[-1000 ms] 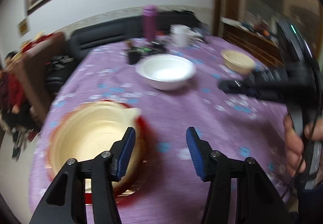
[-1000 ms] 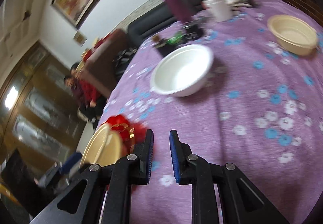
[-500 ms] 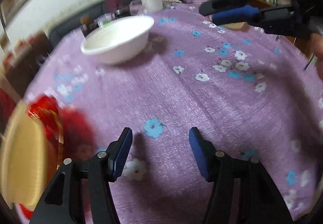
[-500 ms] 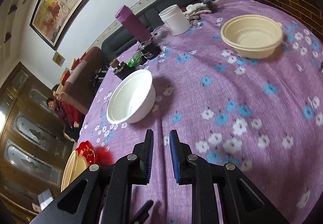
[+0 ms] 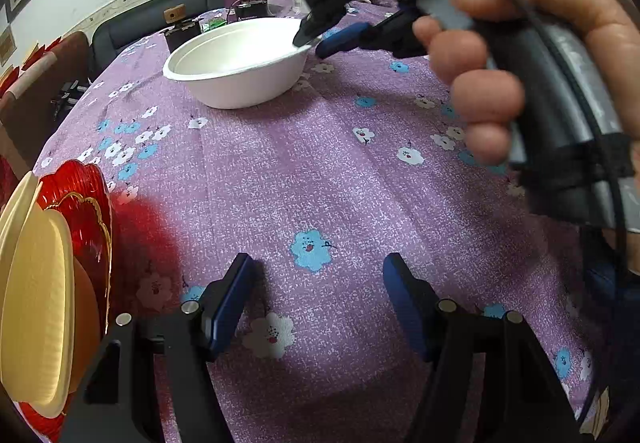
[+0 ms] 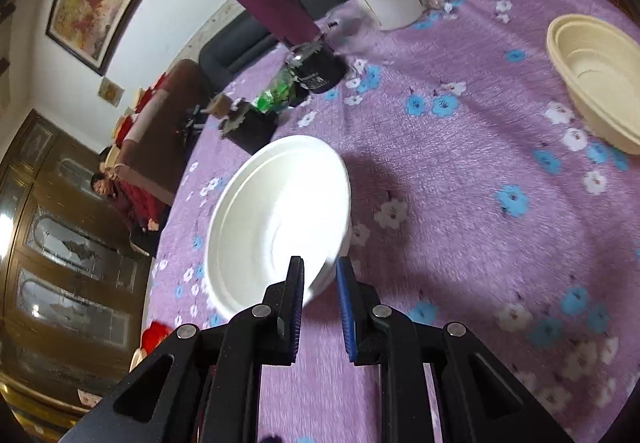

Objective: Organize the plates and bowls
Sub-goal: 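Move the right tool to the large white foam bowl and grasp its rim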

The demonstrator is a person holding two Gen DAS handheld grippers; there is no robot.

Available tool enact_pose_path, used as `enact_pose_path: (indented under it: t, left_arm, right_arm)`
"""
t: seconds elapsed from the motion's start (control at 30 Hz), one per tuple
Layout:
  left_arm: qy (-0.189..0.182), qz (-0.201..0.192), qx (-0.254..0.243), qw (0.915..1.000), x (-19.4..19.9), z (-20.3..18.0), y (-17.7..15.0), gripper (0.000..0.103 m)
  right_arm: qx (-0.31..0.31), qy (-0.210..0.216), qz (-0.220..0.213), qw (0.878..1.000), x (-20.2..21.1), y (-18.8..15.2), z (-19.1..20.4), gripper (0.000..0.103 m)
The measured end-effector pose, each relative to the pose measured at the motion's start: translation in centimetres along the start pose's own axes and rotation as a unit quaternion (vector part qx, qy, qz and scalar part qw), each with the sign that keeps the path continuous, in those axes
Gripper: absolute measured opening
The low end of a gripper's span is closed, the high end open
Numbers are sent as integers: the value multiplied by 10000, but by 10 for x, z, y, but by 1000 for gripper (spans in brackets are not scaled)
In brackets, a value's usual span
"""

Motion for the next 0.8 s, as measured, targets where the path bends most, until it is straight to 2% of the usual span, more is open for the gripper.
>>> enact_pose_path:
  t: [0.07, 0.17, 0.37, 0.63, 0.8]
  left_arm:
    - [-32, -6, 17, 10000, 1, 0, 0, 66]
    - [-87, -22, 57, 9999, 1, 2, 0, 66]
    - [-160, -54, 108, 9998, 3, 3, 0, 66]
    - [-178, -204, 43, 9996, 9, 0, 0, 66]
    - [-61, -317, -12, 9995, 13, 0, 4, 66]
  right_arm:
    - [-20, -19, 65, 10000, -4, -2, -1, 13]
    - [3, -8, -88, 10000, 10, -6, -4, 7]
    - [46, 5, -302, 9995, 78, -21, -28, 6]
    - [-210, -342, -399, 9984, 181, -60, -106, 6]
    - [386, -849, -746, 9928, 207, -68, -119, 10]
Point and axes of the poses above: each gripper's, at about its wrist camera, not at the fingertips, and x roughly against the way its jaws point, z to its left, y to its top, the point moved 5 cm from there along -x, roughly the way its jaws point, and after that the axes turned 10 degrees about -z, right-handed, at the moved point
